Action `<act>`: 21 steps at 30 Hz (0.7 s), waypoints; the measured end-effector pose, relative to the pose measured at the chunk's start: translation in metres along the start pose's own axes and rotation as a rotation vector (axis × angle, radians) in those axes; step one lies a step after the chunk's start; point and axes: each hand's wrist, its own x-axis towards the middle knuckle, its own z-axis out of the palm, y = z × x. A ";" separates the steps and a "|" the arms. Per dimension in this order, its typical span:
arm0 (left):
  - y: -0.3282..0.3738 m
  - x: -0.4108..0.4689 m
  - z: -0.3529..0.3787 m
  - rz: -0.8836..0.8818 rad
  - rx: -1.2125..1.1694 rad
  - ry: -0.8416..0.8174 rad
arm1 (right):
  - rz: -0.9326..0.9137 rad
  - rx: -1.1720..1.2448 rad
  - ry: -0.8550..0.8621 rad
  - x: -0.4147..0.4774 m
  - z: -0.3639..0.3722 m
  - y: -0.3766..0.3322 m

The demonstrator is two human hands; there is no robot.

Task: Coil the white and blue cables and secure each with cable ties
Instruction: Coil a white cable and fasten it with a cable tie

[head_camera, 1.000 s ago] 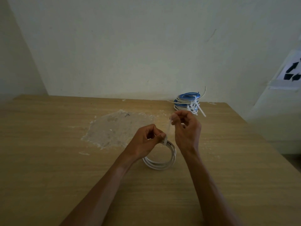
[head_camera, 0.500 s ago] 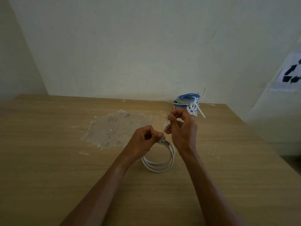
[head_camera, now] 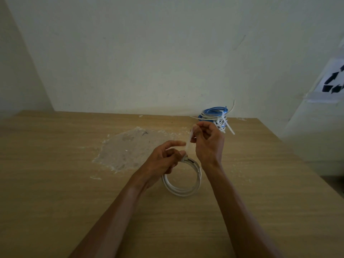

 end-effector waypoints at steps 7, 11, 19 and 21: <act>0.000 0.002 -0.008 -0.105 0.006 -0.052 | 0.038 -0.029 -0.016 0.003 0.001 0.000; -0.009 -0.001 -0.009 -0.115 0.072 0.028 | -0.094 -0.276 -0.086 0.000 -0.004 0.005; -0.014 0.000 -0.007 -0.033 0.381 0.119 | -0.205 -0.957 -0.792 0.001 -0.025 -0.032; -0.019 0.003 -0.007 0.022 0.404 0.178 | -0.060 -0.850 -0.885 0.011 -0.038 -0.037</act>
